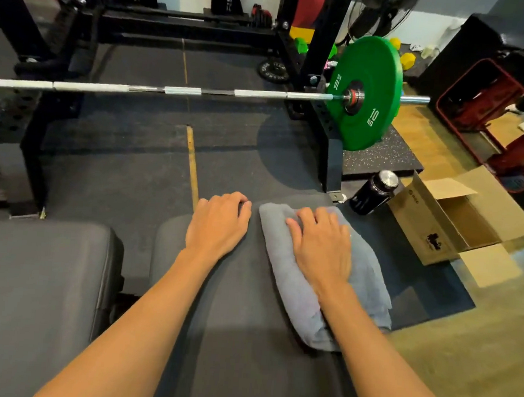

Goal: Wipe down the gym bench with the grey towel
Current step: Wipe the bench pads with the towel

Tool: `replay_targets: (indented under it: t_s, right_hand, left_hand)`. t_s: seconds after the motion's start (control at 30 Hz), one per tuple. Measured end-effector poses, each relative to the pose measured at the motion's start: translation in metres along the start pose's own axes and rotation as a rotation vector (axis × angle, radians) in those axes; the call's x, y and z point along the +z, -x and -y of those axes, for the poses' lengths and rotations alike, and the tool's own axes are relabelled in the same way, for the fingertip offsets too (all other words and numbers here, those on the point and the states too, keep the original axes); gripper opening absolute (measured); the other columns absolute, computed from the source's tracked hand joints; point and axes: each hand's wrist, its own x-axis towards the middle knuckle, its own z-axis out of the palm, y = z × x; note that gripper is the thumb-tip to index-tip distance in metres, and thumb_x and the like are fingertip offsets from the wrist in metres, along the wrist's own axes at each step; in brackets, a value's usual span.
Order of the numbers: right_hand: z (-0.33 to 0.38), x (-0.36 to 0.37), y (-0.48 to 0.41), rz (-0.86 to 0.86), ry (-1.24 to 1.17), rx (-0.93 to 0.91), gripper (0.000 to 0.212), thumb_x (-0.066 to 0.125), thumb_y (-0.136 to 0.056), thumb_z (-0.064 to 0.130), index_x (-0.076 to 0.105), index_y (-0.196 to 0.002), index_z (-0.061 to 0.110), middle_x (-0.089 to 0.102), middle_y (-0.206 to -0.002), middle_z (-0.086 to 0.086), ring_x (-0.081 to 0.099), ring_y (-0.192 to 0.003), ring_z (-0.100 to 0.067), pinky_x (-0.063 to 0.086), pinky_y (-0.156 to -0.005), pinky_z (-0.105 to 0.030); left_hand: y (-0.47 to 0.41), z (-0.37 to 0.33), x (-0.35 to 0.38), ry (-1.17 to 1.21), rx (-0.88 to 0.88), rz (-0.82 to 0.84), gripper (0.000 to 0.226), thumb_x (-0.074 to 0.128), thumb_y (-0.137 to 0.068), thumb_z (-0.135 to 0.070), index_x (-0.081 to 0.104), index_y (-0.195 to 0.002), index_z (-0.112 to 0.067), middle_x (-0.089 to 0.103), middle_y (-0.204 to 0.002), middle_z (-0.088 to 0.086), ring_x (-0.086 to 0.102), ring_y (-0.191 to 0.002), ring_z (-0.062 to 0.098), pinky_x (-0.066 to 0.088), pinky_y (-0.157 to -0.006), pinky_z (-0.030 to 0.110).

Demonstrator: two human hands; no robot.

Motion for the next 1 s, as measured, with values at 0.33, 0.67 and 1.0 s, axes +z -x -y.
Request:
replay_targets:
  t_s: [0.33, 0.67, 1.0]
  right_hand:
    - [-0.014, 0.008, -0.047, 0.026, -0.124, -0.073, 0.034, 0.044, -0.097, 0.044, 0.06, -0.106, 0.016, 0.059, -0.101, -0.009, 0.05, -0.101, -0.031, 0.037, -0.081, -0.045]
    - [-0.063, -0.049, 0.123, 0.06, -0.237, 0.032, 0.025, 0.049, -0.093, 0.037, 0.065, -0.105, 0.021, 0.059, -0.1, -0.005, 0.052, -0.096, -0.027, 0.043, -0.075, -0.046]
    - [-0.022, 0.026, -0.089, 0.056, -0.105, -0.1, 0.033, 0.038, -0.099, 0.043, 0.059, -0.106, 0.018, 0.059, -0.105, -0.01, 0.049, -0.104, -0.033, 0.035, -0.079, -0.044]
  left_hand:
    - [0.003, -0.003, 0.001, -0.14, -0.013, 0.018, 0.034, 0.033, -0.098, -0.025, 0.06, -0.116, -0.015, 0.068, -0.114, 0.013, 0.06, -0.099, 0.038, 0.04, -0.087, 0.044]
    - [0.009, -0.011, 0.007, -0.206, -0.056, 0.052, 0.04, 0.029, -0.099, -0.026, 0.055, -0.129, -0.019, 0.062, -0.123, 0.009, 0.053, -0.109, 0.033, 0.031, -0.092, 0.044]
    - [0.002, -0.005, 0.017, -0.17, -0.063, -0.013, 0.044, 0.029, -0.094, -0.02, 0.056, -0.129, -0.021, 0.064, -0.123, 0.005, 0.054, -0.101, 0.026, 0.032, -0.093, 0.04]
